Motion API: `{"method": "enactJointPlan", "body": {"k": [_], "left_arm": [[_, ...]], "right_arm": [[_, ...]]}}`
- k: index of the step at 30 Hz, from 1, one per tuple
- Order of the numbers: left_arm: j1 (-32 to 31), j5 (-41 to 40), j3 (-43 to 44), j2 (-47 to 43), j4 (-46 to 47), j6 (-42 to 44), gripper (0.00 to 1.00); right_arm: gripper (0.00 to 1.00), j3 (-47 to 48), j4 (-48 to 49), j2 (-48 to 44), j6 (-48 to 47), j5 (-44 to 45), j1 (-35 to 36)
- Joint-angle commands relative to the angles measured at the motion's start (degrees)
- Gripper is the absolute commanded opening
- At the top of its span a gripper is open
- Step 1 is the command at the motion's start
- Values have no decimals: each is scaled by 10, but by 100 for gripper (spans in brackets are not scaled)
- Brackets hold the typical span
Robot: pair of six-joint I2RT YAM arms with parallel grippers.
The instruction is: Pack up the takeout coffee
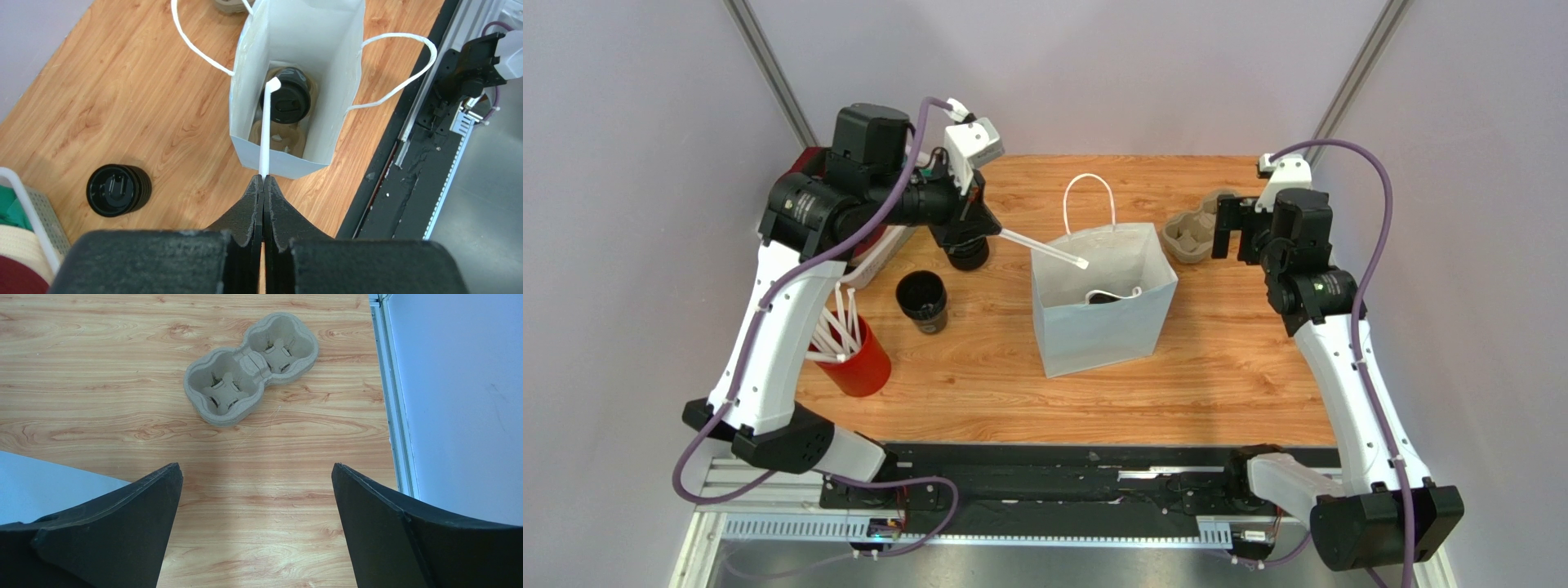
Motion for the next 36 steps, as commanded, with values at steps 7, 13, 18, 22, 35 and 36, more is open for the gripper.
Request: {"method": "enactJointPlan", "body": {"k": [7,13,18,22,35,36], "left_arm": [[-58,-76,39,60,-23,28,0],[-81,-115,38,80,-30,34,0],[-93,-128,39,96,-28,33,0],[-103,-124,38,107,-24,33,0],[-138,-121,37,165,-18,32,0],[-139,-121,37,169,-18,32,0]], "right_arm": [[99,-1,27,-3,8,-7,-7],[99,-1,27,-3,5,-10,-7],[99,-1,27,-3,6,-11,-8],[99,-1,27,-3,5,-12,-7],[99,-1,28,-6,4,-17,-8],[99,-1,27,-5,4,-18,-7]]}}
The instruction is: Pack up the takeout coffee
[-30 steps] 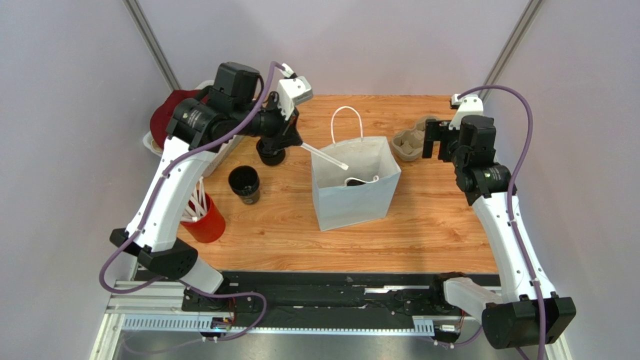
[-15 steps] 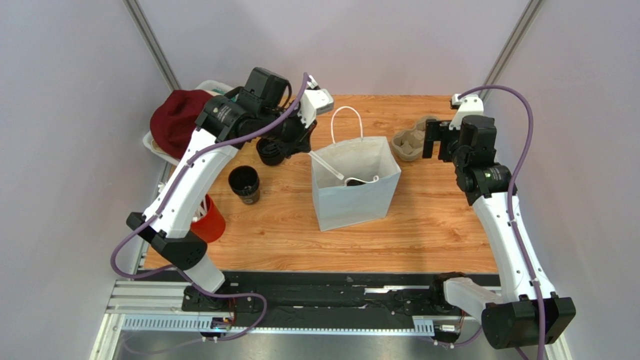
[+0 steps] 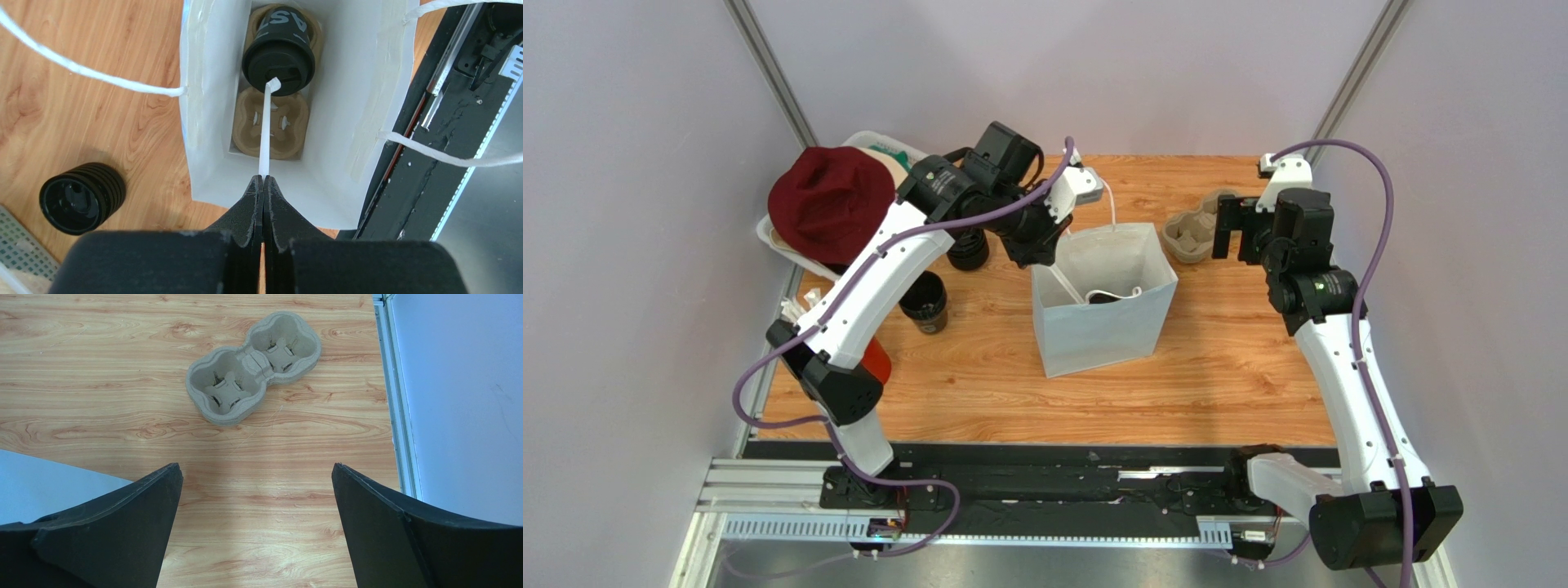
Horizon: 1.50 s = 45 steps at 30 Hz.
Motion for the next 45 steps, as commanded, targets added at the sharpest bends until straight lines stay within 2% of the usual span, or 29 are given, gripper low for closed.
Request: {"method": "enactJointPlan", "body": {"k": [1,5,11,20,26,32,39,45], "left_arm": [[-10,1,18,13,9,7,0],[-19,-4,22,29,10,8,1],[-23,-5,32,44,8,9,9],[-28,-10,45,51,0,14,35],[-28,-21,58,40,-3,18,42],[-28,-65,77,20,1,31,55],[-24,-135,48,3,21,56,59],[-8,-127,15,5,42,84,56]], "right_arm": [[99,-1,27,-9,5,-7,-3],[99,-1,27,-8,5,-8,-2],[99,-1,27,-9,5,-12,-3],[99,0,25,-10,4,-13,-3],[99,-1,25,-9,4,-12,-3],[99,-1,25,-8,3,-14,-3],[99,-1,25,-9,3,-15,-2],[99,0,23,-13,3,-16,-3]]}}
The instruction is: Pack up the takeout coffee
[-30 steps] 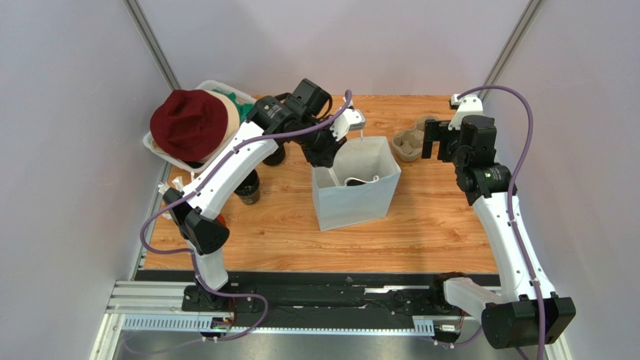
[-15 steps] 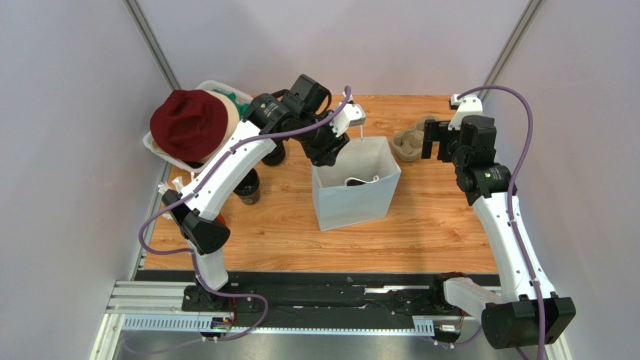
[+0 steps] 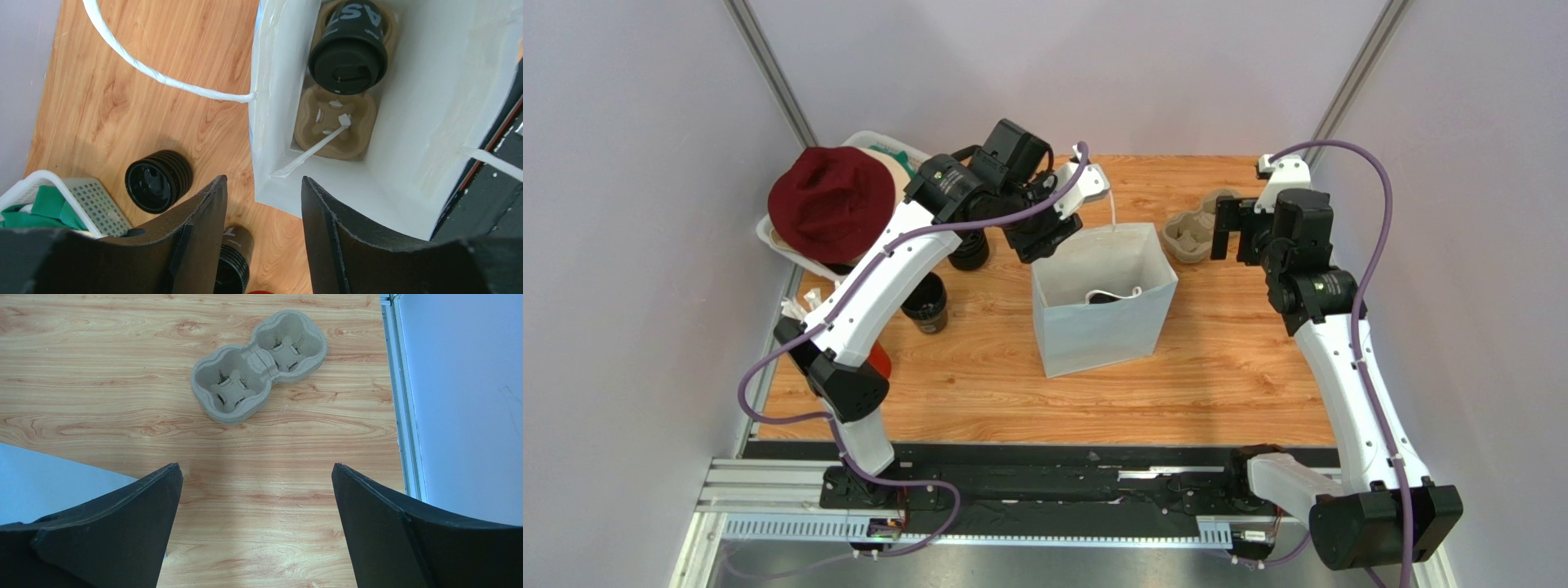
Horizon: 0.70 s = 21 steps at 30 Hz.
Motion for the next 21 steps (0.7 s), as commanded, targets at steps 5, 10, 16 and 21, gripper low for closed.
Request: {"method": "enactJointPlan", "body": {"k": [5,10,16,21], "left_arm": [[18,-12,-33,-13,37,59,46],[19,-22,-32,-5,38,71,38],[20,-13,-32,3,27,72,36],[21,4,-26,-2,23,65,38]], "right_arm": [[99,1,23,-14,3,-6,-3],[99,2,24,-14,3,-8,-3],[99,1,24,-13,3,-7,-3],[99,1,23,-13,4,-7,-2]]}}
